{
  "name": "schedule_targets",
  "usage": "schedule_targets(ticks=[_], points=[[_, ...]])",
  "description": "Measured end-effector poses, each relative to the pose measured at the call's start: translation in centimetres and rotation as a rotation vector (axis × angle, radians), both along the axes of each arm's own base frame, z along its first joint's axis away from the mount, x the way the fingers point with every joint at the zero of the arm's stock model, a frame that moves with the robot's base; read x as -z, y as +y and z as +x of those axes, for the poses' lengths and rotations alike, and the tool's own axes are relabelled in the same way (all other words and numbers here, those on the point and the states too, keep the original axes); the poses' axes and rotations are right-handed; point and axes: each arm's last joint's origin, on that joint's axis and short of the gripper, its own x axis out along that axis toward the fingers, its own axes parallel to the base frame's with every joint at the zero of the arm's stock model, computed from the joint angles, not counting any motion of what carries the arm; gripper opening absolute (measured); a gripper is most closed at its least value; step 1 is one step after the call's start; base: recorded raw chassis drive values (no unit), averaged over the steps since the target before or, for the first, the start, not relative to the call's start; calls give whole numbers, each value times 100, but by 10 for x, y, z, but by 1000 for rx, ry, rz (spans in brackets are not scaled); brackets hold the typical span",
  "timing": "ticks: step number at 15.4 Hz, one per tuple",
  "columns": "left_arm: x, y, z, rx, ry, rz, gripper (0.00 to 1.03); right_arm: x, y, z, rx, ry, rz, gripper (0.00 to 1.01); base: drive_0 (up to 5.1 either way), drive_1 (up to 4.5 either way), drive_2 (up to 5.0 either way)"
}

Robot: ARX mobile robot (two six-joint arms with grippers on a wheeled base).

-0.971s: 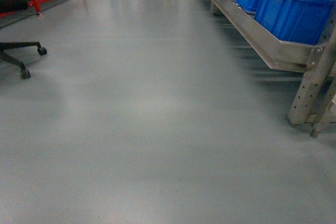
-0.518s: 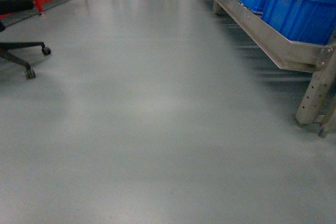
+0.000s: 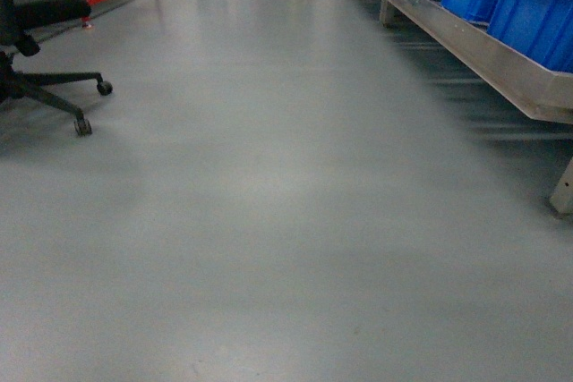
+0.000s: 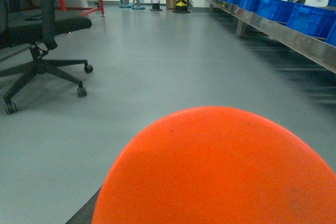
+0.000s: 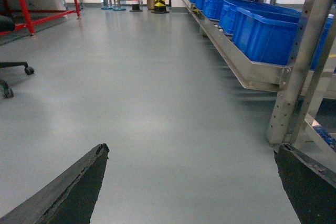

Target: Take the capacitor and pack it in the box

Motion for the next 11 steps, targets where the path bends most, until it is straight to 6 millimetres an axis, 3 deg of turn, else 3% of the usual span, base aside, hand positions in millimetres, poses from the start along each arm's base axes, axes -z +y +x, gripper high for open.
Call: schedule_targets(ticks=[11], points=[[0,0,0,0,-2,0,43,0,0,0,0,2,0,98,-495,252,221]])
